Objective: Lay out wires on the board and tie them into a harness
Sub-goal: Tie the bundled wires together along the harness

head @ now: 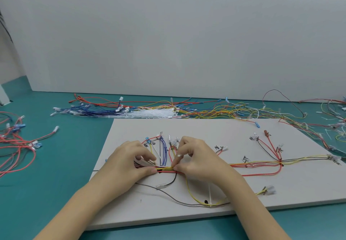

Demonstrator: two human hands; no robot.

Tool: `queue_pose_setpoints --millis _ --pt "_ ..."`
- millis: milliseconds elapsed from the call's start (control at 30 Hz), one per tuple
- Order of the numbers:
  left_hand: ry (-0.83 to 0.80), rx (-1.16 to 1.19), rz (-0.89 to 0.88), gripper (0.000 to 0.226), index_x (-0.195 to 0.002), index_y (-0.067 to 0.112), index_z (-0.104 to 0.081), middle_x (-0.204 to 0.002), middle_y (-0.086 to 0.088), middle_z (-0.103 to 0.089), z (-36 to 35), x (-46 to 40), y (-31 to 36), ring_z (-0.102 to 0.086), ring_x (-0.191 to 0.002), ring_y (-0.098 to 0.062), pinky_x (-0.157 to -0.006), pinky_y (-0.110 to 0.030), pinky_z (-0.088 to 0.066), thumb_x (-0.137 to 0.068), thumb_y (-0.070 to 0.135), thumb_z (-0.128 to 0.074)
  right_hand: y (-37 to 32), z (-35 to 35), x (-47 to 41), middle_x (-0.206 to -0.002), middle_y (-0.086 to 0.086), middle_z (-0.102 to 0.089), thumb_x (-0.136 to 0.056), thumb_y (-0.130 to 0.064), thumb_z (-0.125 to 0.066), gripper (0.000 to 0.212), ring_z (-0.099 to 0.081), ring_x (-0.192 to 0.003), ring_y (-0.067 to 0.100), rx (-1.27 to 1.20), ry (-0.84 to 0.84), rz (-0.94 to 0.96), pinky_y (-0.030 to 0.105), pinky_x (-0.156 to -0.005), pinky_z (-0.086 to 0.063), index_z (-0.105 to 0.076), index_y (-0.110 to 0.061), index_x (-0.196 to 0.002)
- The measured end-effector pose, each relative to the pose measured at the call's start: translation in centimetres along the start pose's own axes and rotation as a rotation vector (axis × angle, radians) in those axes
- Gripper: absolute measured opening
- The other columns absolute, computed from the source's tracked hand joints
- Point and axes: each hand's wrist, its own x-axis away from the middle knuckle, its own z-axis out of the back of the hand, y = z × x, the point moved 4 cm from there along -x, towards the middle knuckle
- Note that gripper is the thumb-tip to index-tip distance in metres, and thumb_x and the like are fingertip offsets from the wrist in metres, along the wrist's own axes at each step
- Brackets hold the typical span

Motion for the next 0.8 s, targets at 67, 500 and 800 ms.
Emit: queue_pose_setpoints --millis 67,500,800 --pt "-0.051 -0.054 0.017 0.018 -0.084 0.050 -0.069 -0.087 0.021 -0.058 -0.2 0.0 0.1 -0.045 -0.094 0.000 -0.085 -0.028 -0.038 -0.074 0.040 -0.080 0.0 0.0 0.0 -0.078 -0.011 -0.050 -0.076 -0.011 -0.074 0.008 -0.050 -0.071 -0.006 -0.018 -0.025 0.007 0.008 -0.065 -0.035 -0.079 -0.016 -0.079" --pt "-0.132 -0.175 -0.020 0.018 -0.077 0.065 -0.058 -0.091 0.025 -0.052 -0.6 -0.3 -0.1 -0.036 -0.102 0.006 -0.082 -0.025 -0.027 -0.083 0.051 -0.066 0.1 1.7 -0.5 -0.062 -0.008 -0.053 -0.098 -0.030 -0.051 0.037 -0.047 -0.046 0.011 -0.756 0.261 -0.124 0.023 -0.049 -0.045 -0.071 0.002 -0.101" --pt "-0.052 -0.071 0.011 0.019 -0.076 0.055 -0.065 -0.087 0.017 -0.052 -0.5 -0.1 0.2 -0.045 -0.095 0.000 -0.088 -0.032 -0.033 -0.077 0.040 -0.077 0.6 2.1 -0.3 -0.068 0.010 -0.028 -0.100 -0.025 -0.050 0.028 -0.030 -0.051 0.011 -0.975 0.231 -0.175 0.021 -0.047 -0.030 -0.072 -0.008 -0.107"
